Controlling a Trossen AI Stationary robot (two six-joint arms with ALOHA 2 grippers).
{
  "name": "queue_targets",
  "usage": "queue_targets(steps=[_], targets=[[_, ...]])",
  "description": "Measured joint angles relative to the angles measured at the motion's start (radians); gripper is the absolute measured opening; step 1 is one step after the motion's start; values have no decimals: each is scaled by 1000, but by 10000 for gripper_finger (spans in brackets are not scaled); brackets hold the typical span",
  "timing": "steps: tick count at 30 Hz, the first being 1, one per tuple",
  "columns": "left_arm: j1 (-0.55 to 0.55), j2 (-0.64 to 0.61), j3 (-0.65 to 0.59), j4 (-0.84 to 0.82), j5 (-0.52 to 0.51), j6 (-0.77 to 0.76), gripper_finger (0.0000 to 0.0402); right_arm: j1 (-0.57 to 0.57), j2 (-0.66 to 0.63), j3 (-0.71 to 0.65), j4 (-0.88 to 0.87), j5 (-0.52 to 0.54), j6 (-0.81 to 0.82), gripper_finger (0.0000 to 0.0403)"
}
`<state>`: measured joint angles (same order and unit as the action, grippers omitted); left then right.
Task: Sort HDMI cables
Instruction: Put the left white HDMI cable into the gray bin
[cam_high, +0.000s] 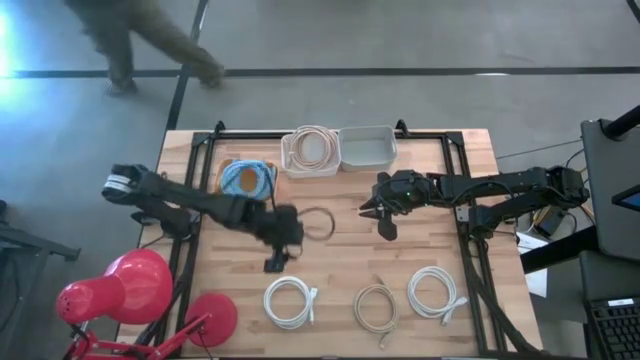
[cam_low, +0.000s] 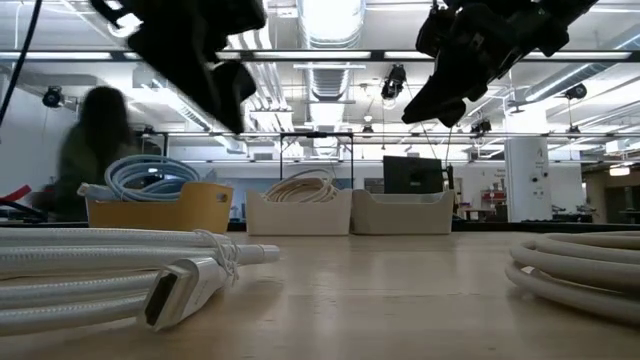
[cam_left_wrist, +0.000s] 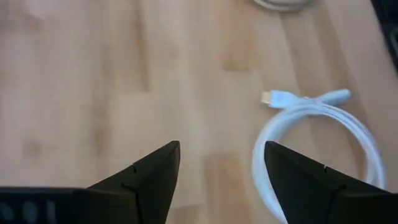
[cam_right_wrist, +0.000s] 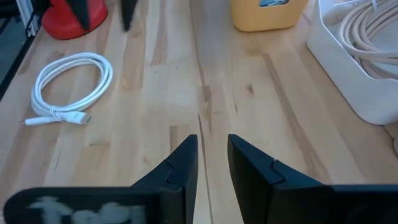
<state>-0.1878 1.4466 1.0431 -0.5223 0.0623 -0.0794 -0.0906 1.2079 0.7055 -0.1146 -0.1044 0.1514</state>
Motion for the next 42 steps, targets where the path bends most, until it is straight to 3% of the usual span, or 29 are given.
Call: queue_targets(steps=[7, 16, 28, 32, 38, 40, 42], targets=[[-129, 82, -127, 167, -10, -158, 256, 0, 0, -1, 1, 0, 6, 82], [-158, 189, -223, 321, -6, -287, 256, 1, 0, -1, 2, 1, 27, 82], [-163, 193, -230, 327, 3, -260, 250, 2, 0, 2, 30, 17, 3, 82], [-163, 204, -230, 321, -2, -214, 206, 1, 0, 3, 46, 29, -39, 82], [-151, 202, -230, 315, -27, -149, 81, 2, 0, 3, 128, 24, -16, 82], [-144, 195, -227, 311, -77, -130, 40, 2, 0, 3, 135, 21, -16, 82], [-133, 190, -217, 307, -172, -102, 24, 2, 0, 3, 133, 21, -15, 82]])
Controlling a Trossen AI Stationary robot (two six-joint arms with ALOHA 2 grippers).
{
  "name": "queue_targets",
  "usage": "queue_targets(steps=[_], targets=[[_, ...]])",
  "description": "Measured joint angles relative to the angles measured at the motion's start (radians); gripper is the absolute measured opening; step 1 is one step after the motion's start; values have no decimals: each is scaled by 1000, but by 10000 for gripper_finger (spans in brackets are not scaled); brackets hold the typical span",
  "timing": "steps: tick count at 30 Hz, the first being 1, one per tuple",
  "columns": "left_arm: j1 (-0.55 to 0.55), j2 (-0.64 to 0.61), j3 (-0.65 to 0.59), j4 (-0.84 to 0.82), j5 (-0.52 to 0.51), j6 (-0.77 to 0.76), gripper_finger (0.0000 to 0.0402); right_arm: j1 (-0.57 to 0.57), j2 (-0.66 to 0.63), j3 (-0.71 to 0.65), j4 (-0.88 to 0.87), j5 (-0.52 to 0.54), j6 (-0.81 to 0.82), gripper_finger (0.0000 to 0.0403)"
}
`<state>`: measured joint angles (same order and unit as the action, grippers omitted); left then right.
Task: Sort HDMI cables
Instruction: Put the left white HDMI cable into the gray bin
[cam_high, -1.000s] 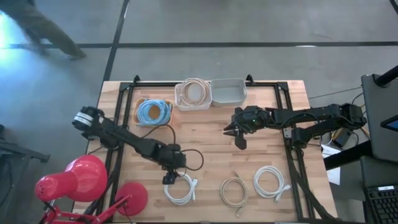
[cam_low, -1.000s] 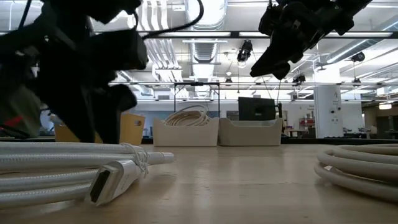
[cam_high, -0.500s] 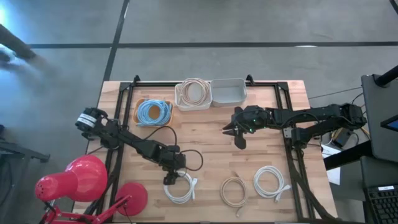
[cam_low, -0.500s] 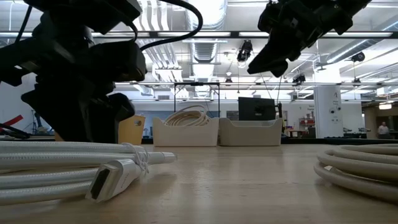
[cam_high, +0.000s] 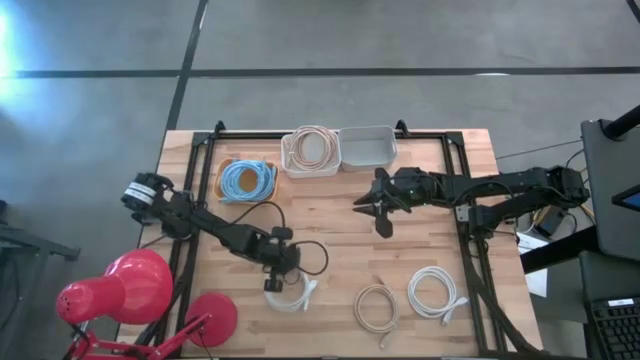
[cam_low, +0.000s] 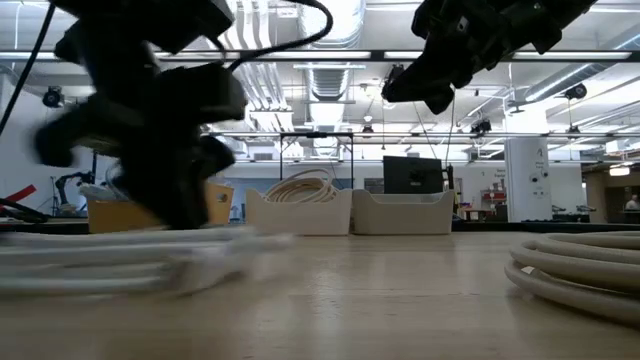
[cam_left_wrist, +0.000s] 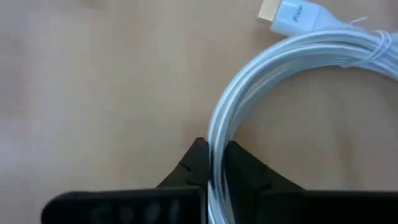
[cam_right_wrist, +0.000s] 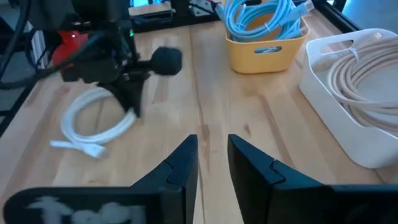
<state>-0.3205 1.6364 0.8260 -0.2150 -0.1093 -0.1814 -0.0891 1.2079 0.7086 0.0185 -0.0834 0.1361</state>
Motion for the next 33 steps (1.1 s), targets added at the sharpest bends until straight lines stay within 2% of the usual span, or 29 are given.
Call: queue_targets(steps=[4, 9, 13, 15, 24, 30, 33], targets=[[22, -16, 45, -4, -261, 111, 34, 0, 0, 0, 8, 0, 29, 82], [37, -16, 138, -4, -583, 351, 49, 0, 0, 0, 27, -1, 42, 82], [52, -16, 207, -3, -781, 498, 33, 0, 0, 0, 26, -2, 52, 82], [60, -16, 236, -3, -842, 539, 28, 0, 0, 0, 26, -3, 50, 82], [90, -16, 290, -3, -854, 628, 45, 5, 0, -1, 31, 3, -25, 82], [95, -17, 290, -3, -854, 634, 37, 4, 0, -2, 94, 5, -242, 82], [95, -17, 286, -3, -858, 635, 38, 4, 0, -2, 139, 5, -274, 82]])
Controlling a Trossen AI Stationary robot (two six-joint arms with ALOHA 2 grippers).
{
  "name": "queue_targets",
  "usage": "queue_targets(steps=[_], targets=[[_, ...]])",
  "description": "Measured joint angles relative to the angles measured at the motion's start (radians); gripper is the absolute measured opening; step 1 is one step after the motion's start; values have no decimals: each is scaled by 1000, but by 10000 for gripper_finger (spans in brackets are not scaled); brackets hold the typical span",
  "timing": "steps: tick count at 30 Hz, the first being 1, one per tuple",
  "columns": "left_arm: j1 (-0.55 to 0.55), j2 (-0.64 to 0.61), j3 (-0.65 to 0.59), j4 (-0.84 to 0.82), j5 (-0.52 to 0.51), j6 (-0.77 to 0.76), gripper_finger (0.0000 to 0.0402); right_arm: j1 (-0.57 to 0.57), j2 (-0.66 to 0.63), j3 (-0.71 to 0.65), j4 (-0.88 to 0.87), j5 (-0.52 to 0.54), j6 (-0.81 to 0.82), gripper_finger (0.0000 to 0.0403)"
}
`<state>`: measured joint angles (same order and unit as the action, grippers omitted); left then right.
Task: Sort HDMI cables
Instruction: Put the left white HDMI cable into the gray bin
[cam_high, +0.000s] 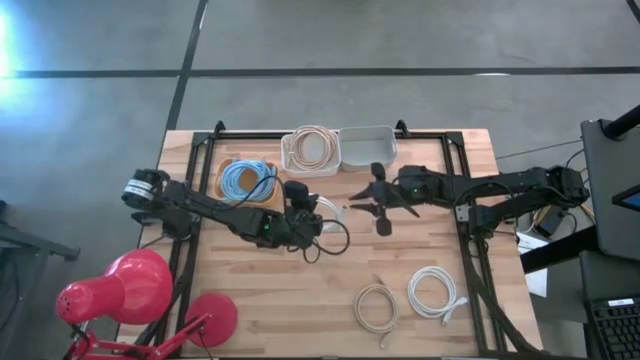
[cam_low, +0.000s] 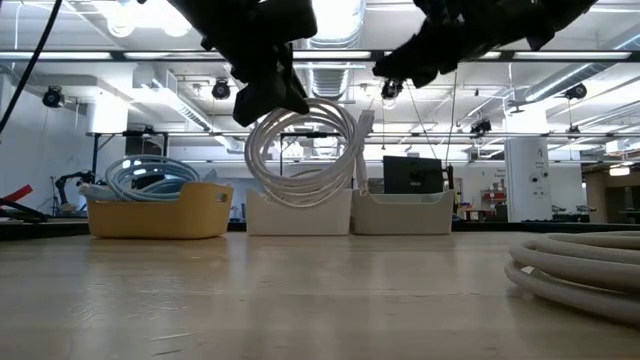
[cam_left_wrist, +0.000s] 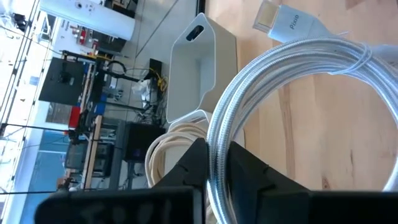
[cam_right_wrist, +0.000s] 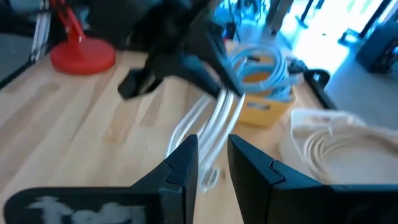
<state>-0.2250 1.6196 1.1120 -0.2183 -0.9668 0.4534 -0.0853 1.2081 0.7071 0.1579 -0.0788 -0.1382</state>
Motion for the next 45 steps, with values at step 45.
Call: queue_targets(steps=[45], targets=[[12, -1, -4, 49, -130, 59, 39, -6, 519, 548, -453, 287, 127, 64]])
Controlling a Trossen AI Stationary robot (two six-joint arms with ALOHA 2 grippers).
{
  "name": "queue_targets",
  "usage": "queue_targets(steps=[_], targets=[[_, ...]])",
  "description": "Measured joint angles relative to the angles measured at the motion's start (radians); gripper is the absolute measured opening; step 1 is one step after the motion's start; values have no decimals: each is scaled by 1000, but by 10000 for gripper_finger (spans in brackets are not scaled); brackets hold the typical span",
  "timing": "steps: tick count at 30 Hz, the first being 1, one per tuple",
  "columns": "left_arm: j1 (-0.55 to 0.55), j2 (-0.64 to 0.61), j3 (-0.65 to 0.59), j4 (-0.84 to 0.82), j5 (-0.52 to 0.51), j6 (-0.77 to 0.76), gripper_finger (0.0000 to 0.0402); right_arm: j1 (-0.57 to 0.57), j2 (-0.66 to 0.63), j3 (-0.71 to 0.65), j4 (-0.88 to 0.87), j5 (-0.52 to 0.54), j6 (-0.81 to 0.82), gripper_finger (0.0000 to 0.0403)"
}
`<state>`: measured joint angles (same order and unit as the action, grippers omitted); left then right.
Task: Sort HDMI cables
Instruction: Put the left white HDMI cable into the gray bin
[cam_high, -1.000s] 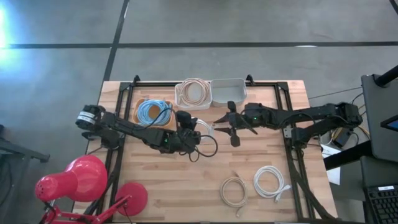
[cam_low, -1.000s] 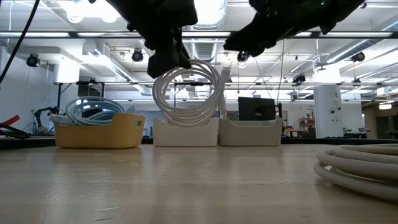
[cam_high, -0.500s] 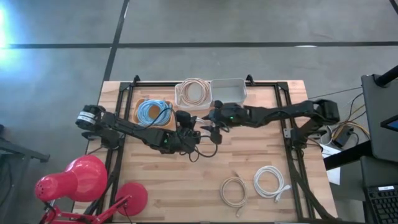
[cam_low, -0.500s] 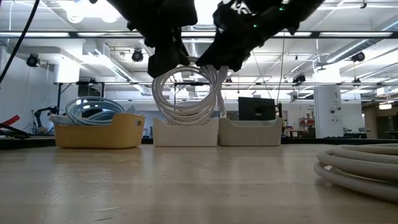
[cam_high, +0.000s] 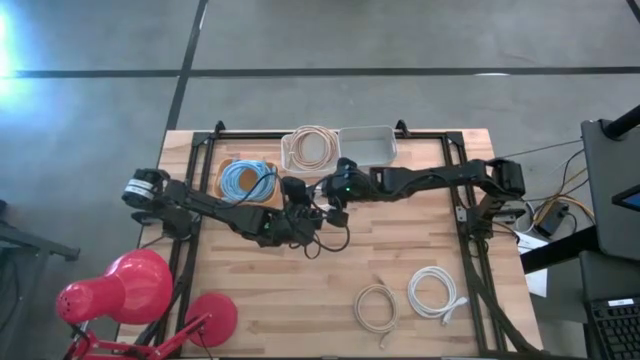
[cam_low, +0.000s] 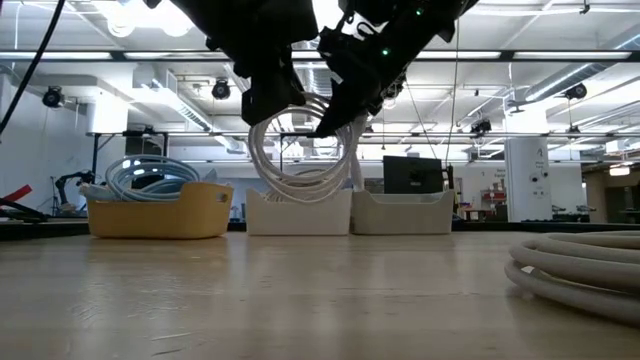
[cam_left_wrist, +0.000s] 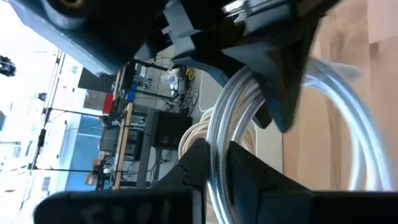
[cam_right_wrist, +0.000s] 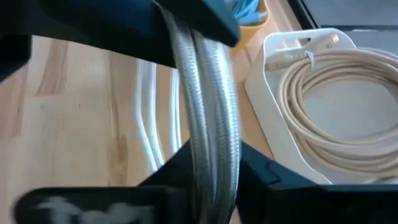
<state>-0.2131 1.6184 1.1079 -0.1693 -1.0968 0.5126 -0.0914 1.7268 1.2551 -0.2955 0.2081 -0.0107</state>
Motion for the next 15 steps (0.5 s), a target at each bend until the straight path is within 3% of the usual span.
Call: queue_targets(steps=[3, 8, 15], targets=[[0, 0, -1, 5, 7, -21, 39, 0, -11, 12, -40, 0, -3, 26], [-1, 0, 0, 5, 7, -56, 55, 0, -24, 16, -74, 0, -11, 30], [-1, 0, -1, -2, -4, -121, 119, -5, -50, 13, -158, 8, -12, 29]])
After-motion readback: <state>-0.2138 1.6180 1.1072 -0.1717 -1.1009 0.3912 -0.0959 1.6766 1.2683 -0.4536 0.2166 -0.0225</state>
